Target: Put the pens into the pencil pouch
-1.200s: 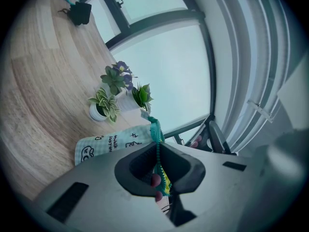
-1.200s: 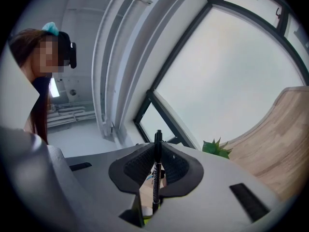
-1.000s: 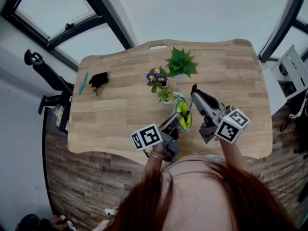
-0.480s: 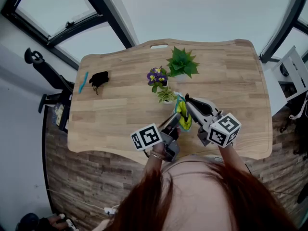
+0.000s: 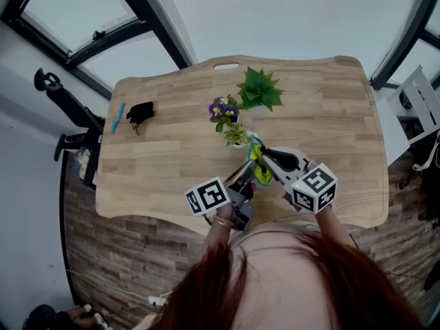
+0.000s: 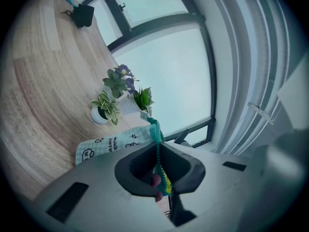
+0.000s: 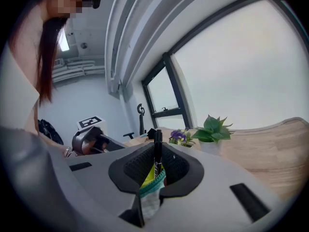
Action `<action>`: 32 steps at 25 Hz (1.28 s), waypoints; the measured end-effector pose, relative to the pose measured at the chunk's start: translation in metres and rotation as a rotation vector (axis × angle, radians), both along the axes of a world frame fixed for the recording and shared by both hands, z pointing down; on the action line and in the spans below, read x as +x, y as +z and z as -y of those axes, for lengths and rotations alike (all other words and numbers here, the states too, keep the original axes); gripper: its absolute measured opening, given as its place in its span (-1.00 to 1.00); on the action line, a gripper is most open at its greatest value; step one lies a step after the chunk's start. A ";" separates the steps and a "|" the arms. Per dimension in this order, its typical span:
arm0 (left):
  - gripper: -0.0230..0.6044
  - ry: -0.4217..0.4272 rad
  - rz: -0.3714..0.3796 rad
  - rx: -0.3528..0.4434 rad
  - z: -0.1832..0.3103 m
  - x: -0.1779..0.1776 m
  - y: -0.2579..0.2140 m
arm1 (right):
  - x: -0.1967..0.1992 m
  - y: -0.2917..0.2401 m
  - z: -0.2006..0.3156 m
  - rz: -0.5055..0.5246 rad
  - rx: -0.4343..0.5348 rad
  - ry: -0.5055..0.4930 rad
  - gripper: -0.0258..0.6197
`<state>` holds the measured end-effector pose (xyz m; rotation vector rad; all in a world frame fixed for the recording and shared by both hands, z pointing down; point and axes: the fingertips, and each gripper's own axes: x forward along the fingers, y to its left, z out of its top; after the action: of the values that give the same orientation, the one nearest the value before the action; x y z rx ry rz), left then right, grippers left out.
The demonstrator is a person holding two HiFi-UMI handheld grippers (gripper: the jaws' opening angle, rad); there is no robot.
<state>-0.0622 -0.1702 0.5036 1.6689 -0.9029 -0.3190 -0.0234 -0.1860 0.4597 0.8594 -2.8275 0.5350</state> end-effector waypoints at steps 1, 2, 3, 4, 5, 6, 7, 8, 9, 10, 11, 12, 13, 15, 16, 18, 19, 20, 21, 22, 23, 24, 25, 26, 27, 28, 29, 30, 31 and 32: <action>-0.87 -0.002 0.001 0.000 0.000 0.000 0.000 | -0.001 0.003 -0.001 -0.020 0.000 -0.009 -0.80; -0.87 -0.003 0.001 0.000 0.001 0.000 0.000 | -0.001 0.006 -0.002 -0.042 0.001 -0.019 -0.80; -0.87 -0.005 0.000 0.000 0.001 -0.001 0.000 | -0.002 0.008 -0.004 -0.063 0.003 -0.028 -0.80; -0.87 -0.006 0.000 0.001 0.000 -0.001 0.000 | -0.003 0.011 -0.005 -0.082 0.004 -0.037 -0.80; -0.87 -0.007 0.000 0.001 0.000 -0.001 0.001 | -0.003 0.013 -0.007 -0.098 0.005 -0.044 -0.80; -0.87 -0.008 0.002 -0.001 0.000 -0.001 0.001 | -0.004 0.015 -0.008 -0.112 0.005 -0.051 -0.80; -0.87 -0.009 0.005 -0.004 -0.001 -0.002 0.002 | -0.004 0.016 -0.010 -0.123 0.004 -0.057 -0.80; -0.87 -0.010 0.009 -0.007 -0.002 -0.002 0.003 | -0.005 0.017 -0.011 -0.134 0.003 -0.063 -0.80; -0.87 -0.010 0.012 -0.007 -0.002 -0.002 0.003 | -0.005 0.018 -0.011 -0.145 0.003 -0.069 -0.80; -0.87 -0.010 0.013 -0.007 -0.003 -0.002 0.003 | -0.005 0.019 -0.012 -0.156 0.003 -0.074 -0.80; -0.87 -0.010 0.014 -0.008 -0.003 -0.001 0.004 | -0.005 0.020 -0.012 -0.165 0.004 -0.079 -0.80; -0.87 -0.011 0.014 -0.010 -0.003 -0.001 0.004 | -0.005 0.020 -0.013 -0.172 0.004 -0.083 -0.80; -0.87 -0.009 0.013 -0.009 -0.003 -0.001 0.004 | -0.005 0.020 -0.013 -0.177 0.003 -0.087 -0.80; -0.87 -0.005 0.009 -0.002 -0.003 0.000 0.003 | -0.005 0.021 -0.013 -0.180 0.000 -0.090 -0.80; -0.87 -0.005 0.010 -0.002 -0.002 0.000 0.003 | -0.005 0.020 -0.013 -0.177 -0.001 -0.089 -0.80; -0.87 -0.001 0.011 -0.001 -0.002 0.001 0.003 | -0.004 0.018 -0.012 -0.164 -0.002 -0.083 -0.80; -0.87 0.002 0.012 0.002 -0.003 0.001 0.003 | -0.004 0.016 -0.012 -0.155 -0.001 -0.079 -0.80; -0.87 0.004 0.013 0.003 -0.003 0.002 0.002 | -0.004 0.013 -0.012 -0.146 0.001 -0.073 -0.80; -0.87 0.006 0.016 0.004 -0.003 0.002 0.002 | -0.003 0.010 -0.011 -0.135 0.005 -0.064 -0.80; -0.87 0.008 0.021 0.005 -0.004 0.002 0.002 | -0.002 0.006 -0.009 -0.122 0.010 -0.052 -0.80; -0.87 0.010 0.026 0.007 -0.004 0.003 0.002 | 0.000 0.002 -0.007 -0.108 0.016 -0.037 -0.80; -0.87 0.013 0.032 0.008 -0.004 0.003 0.001 | 0.003 -0.003 -0.005 -0.094 0.022 -0.021 -0.80; -0.87 0.014 0.037 0.010 -0.005 0.003 0.001 | 0.005 -0.007 -0.003 -0.082 0.028 -0.004 -0.80; -0.87 0.015 0.041 0.011 -0.005 0.003 0.001 | 0.008 -0.012 -0.002 -0.073 0.035 0.011 -0.80; -0.87 0.015 0.045 0.011 -0.005 0.002 0.001 | 0.010 -0.016 0.000 -0.067 0.044 0.026 -0.80; -0.87 0.015 0.050 0.012 -0.006 0.002 0.001 | 0.013 -0.019 0.001 -0.063 0.053 0.041 -0.80; -0.87 0.015 0.056 0.013 -0.007 0.002 0.001 | 0.017 -0.023 0.002 -0.062 0.061 0.054 -0.80; -0.87 0.016 0.065 0.015 -0.008 0.001 0.001 | 0.020 -0.025 0.002 -0.061 0.067 0.067 -0.80; -0.87 0.017 0.076 0.019 -0.008 0.001 0.001 | 0.023 -0.027 0.002 -0.060 0.072 0.078 -0.80; -0.87 0.019 0.089 0.024 -0.008 0.000 0.001 | 0.026 -0.029 0.003 -0.060 0.076 0.088 -0.80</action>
<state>-0.0618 -0.1618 0.5048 1.7238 -0.9514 -0.2451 0.0025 -0.1885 0.4312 1.0001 -2.7827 0.4072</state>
